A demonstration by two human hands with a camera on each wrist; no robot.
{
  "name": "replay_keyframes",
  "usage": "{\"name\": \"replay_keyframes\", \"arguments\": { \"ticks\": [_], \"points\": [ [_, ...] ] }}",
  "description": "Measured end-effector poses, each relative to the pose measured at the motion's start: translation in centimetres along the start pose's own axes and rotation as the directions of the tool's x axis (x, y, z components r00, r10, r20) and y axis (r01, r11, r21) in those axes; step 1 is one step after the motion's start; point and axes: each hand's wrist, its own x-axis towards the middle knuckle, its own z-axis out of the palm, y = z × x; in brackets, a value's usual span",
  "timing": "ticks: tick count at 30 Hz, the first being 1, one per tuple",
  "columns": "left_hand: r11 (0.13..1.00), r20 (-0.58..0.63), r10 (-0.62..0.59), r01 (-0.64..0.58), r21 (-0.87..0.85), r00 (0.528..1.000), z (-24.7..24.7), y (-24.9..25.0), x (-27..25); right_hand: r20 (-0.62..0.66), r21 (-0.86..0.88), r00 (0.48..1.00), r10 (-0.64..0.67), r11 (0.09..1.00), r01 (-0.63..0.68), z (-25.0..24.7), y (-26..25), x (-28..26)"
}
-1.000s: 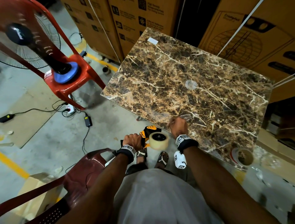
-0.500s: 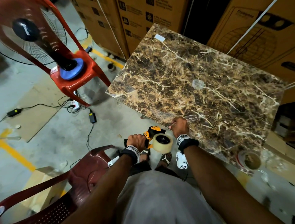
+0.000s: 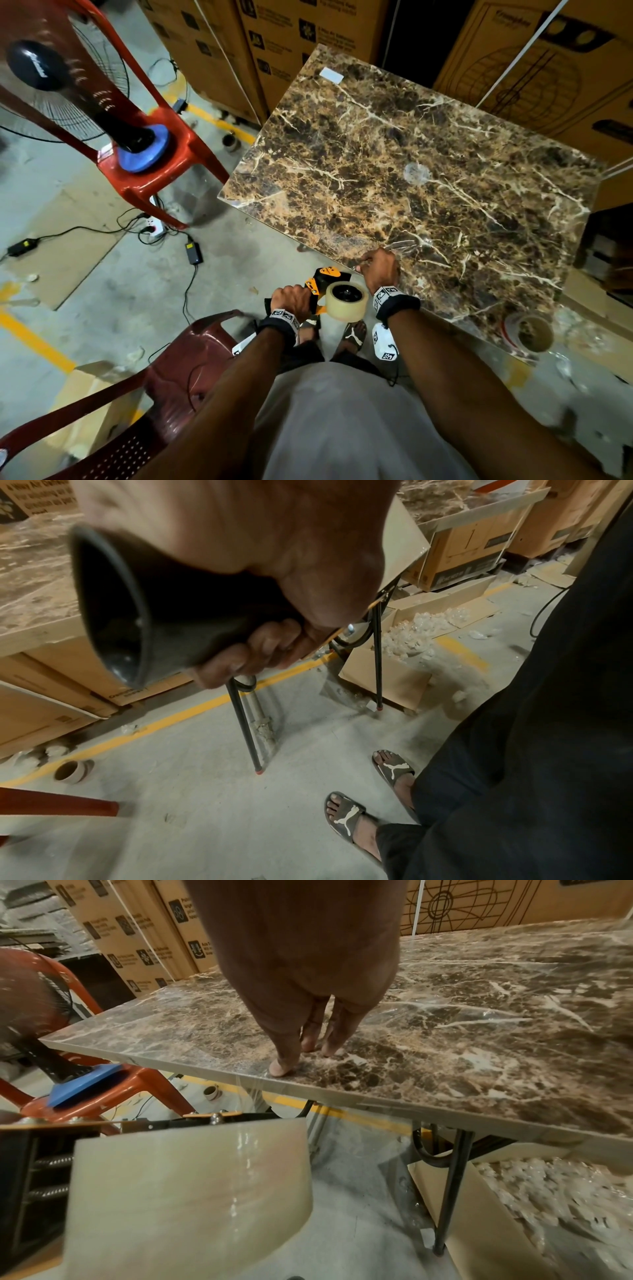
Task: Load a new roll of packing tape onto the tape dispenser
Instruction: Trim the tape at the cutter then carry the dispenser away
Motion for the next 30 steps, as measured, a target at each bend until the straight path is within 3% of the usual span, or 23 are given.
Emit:
{"name": "replay_keyframes", "arguments": {
  "ticks": [18,26,30],
  "points": [
    [0.999,0.049,-0.04,0.041,-0.023,0.998,-1.3,0.0,-1.2,-0.034,-0.073,0.998,-0.057,0.996,0.054,0.6,1.0,-0.4],
    [0.994,0.003,0.07,-0.07,-0.085,0.998,0.1,-2.8,-2.3,0.02,-0.019,0.999,-0.035,0.999,0.036,0.4,0.9,0.7],
    [0.983,0.009,0.137,-0.135,-0.122,0.991,-0.5,-1.8,-2.8,0.028,-0.032,0.997,-0.068,0.997,0.069,0.4,1.1,0.9]
  ]
}}
